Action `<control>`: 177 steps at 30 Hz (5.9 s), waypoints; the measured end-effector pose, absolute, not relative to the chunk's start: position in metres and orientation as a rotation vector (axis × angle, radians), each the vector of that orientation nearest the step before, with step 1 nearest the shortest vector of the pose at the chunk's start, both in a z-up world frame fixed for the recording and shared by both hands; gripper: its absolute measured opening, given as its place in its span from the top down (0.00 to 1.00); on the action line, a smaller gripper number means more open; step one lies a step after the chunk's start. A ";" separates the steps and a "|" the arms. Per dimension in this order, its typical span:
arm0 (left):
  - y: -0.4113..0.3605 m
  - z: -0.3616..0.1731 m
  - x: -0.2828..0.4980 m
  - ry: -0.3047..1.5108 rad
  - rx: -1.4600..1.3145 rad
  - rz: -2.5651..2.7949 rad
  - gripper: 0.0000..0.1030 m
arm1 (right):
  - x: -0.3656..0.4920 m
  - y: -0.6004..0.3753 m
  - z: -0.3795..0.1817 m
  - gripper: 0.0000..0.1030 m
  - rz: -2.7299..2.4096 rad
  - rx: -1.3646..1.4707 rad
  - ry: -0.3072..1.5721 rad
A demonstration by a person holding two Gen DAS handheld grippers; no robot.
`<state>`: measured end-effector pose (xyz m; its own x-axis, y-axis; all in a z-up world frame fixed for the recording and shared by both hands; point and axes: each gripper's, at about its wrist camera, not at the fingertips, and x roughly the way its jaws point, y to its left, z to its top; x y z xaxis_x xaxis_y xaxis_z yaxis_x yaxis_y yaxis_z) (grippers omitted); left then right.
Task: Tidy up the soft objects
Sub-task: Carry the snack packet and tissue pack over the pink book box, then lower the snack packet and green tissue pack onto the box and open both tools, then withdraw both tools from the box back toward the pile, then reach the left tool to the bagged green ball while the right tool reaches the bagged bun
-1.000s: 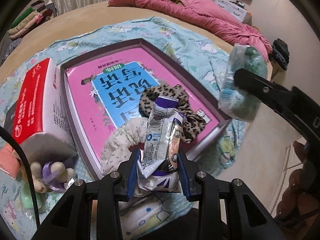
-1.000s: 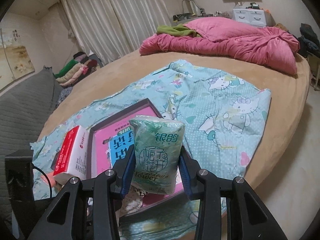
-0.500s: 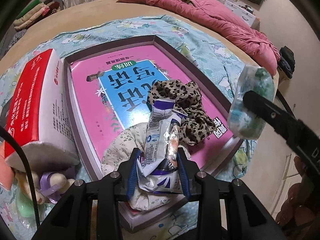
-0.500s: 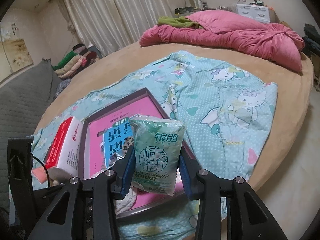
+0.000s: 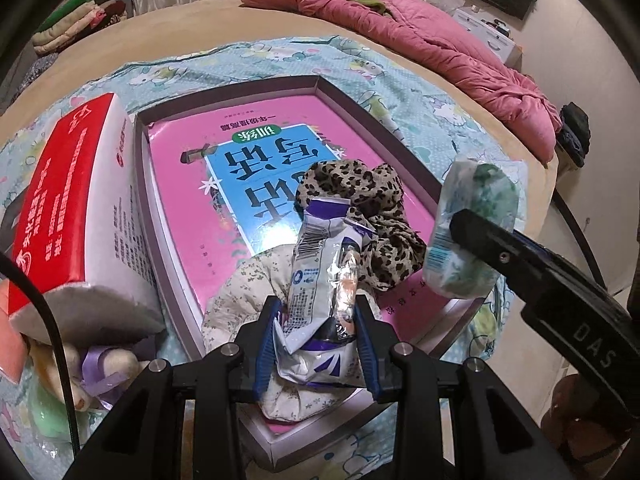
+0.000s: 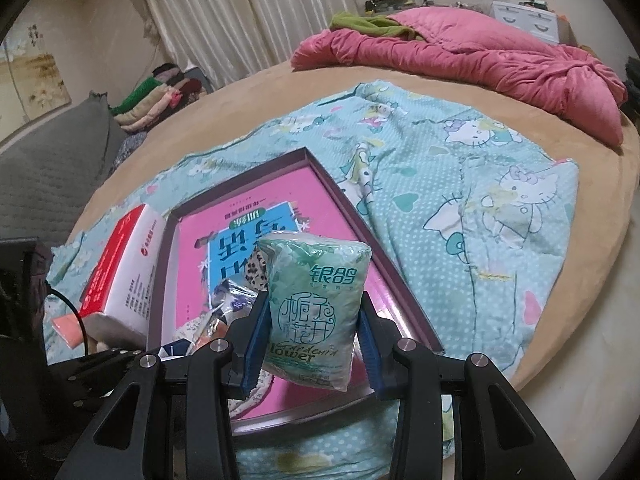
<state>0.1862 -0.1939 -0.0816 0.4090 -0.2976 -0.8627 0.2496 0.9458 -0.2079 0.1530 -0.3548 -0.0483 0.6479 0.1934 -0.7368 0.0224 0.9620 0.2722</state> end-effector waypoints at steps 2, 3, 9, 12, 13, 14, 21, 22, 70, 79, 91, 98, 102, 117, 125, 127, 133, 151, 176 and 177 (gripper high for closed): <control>-0.193 -0.081 0.185 1.095 -0.051 -0.344 0.65 | 0.155 -0.353 -0.051 0.59 0.105 0.262 0.874; -0.192 -0.080 0.185 1.094 -0.051 -0.343 0.65 | 0.156 -0.352 -0.053 0.59 0.107 0.260 0.878; -0.191 -0.081 0.185 1.093 -0.054 -0.339 0.65 | 0.161 -0.347 -0.065 0.59 0.121 0.247 0.926; -0.190 -0.080 0.184 1.091 -0.056 -0.340 0.65 | 0.163 -0.345 -0.069 0.59 0.117 0.240 0.936; -0.190 -0.080 0.185 1.091 -0.056 -0.339 0.65 | 0.165 -0.344 -0.071 0.58 0.120 0.243 0.943; -0.190 -0.080 0.185 1.089 -0.055 -0.337 0.65 | 0.165 -0.344 -0.072 0.58 0.121 0.248 0.947; -0.189 -0.079 0.185 1.092 -0.067 -0.340 0.65 | 0.167 -0.343 -0.076 0.56 0.117 0.262 0.956; -0.188 -0.079 0.185 1.092 -0.070 -0.340 0.65 | 0.166 -0.344 -0.077 0.56 0.118 0.265 0.954; -0.175 -0.054 0.176 1.044 -0.112 -0.320 0.32 | 0.143 -0.370 -0.043 0.25 0.025 0.347 0.844; -0.168 -0.036 0.168 1.014 -0.109 -0.312 0.27 | 0.140 -0.367 -0.034 0.25 0.016 0.319 0.828; -0.140 0.000 0.142 0.953 -0.093 -0.241 0.20 | 0.127 -0.352 -0.003 0.23 0.009 0.285 0.774; -0.116 0.016 0.129 0.934 -0.104 -0.203 0.20 | 0.117 -0.330 0.024 0.23 0.054 0.251 0.726; -0.102 0.026 0.120 0.910 -0.105 -0.175 0.20 | 0.113 -0.318 0.034 0.23 0.084 0.246 0.722; -0.069 0.055 0.096 0.850 -0.110 -0.097 0.17 | 0.094 -0.283 0.058 0.22 0.143 0.182 0.713; -0.045 0.063 0.084 0.845 -0.128 -0.060 0.17 | 0.084 -0.264 0.071 0.22 0.185 0.144 0.702; -0.037 0.065 0.082 0.840 -0.130 -0.045 0.17 | 0.082 -0.260 0.074 0.22 0.195 0.134 0.699; -0.008 0.070 0.076 0.836 -0.163 0.005 0.17 | 0.076 -0.249 0.080 0.22 0.219 0.113 0.695; 0.044 0.061 0.057 0.858 -0.219 0.084 0.17 | 0.061 -0.214 0.079 0.22 0.316 0.031 0.720; 0.037 -0.030 0.072 1.020 -0.219 0.046 0.17 | 0.067 -0.174 -0.013 0.22 0.497 -0.363 0.939; 0.036 -0.033 0.073 1.027 -0.222 0.040 0.17 | 0.069 -0.173 -0.016 0.22 0.502 -0.376 0.946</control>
<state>0.0731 0.0363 -0.0330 0.5191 -0.0708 -0.8517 -0.1369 0.9768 -0.1647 0.0686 -0.1727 -0.0158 0.4859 0.2410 -0.8401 -0.5603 0.8236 -0.0879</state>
